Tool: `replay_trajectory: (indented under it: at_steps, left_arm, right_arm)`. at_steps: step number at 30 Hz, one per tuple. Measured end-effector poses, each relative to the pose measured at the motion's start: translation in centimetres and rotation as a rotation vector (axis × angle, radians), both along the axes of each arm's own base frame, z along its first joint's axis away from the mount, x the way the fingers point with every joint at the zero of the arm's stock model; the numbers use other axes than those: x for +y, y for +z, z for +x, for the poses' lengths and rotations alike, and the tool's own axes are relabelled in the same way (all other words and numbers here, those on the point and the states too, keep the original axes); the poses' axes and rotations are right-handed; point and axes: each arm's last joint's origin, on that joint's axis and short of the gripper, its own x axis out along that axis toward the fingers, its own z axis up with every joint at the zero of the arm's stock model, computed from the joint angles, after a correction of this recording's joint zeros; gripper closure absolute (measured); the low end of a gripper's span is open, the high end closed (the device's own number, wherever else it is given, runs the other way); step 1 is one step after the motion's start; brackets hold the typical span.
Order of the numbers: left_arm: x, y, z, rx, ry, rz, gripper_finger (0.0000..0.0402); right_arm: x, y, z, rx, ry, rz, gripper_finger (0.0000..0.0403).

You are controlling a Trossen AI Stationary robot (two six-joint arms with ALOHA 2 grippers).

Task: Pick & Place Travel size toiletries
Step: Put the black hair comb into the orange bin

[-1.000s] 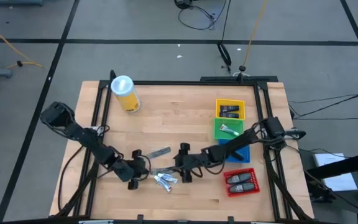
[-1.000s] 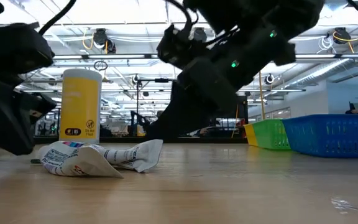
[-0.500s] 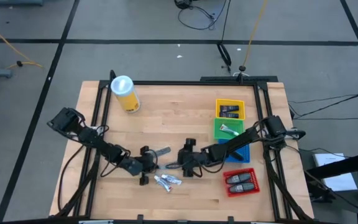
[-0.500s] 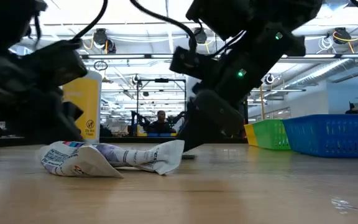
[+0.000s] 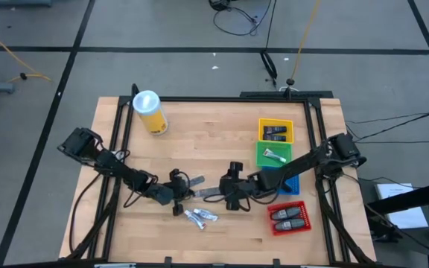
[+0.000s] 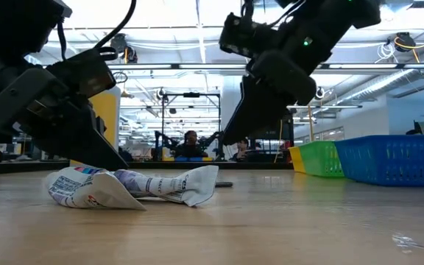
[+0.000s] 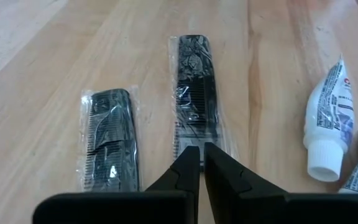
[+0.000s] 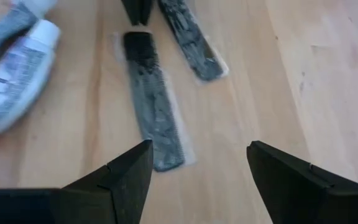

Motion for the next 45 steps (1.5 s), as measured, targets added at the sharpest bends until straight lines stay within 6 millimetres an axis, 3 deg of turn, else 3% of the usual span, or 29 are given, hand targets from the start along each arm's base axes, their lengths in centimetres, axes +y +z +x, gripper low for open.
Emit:
replay_trajectory:
  at_steps: [6, 11, 18, 24, 28, 33, 45]
  left_arm:
    - [0.0, 0.0, 0.0, 0.0, 0.0, 0.0, 0.0383]
    - [0.0, 0.0, 0.0, -0.001, 0.0, -0.001, 0.0383]
    - [0.1, 0.2, 0.2, -0.024, 0.005, -0.002, 0.0382]
    - [0.1, 0.3, 0.3, -0.035, 0.011, -0.002, 0.0383]
    - [0.8, 0.3, 0.6, -0.036, 0.073, -0.091, 0.0383]
    - [1.2, 0.1, 0.9, 0.026, -0.016, -0.192, 0.0383]
    - [1.6, -1.6, 1.2, 0.058, 0.021, -0.162, 0.0383]
  right_arm:
    - [0.4, -0.5, -0.4, 0.0, -0.011, 0.031, 0.015]
    - [0.1, -2.5, -1.7, 0.049, -0.022, 0.125, 0.015]
    - [-0.3, -4.6, -2.8, -0.027, 0.059, 0.308, 0.015]
    - [-0.9, -5.2, -2.9, -0.119, 0.093, 0.26, 0.015]
    - [-1.6, -5.4, -2.6, -0.131, 0.107, 0.235, 0.015]
    - [-2.5, -6.3, -2.1, -0.127, 0.094, 0.234, 0.0151]
    - [-3.1, -6.9, -1.7, -0.115, 0.146, 0.239, 0.023]
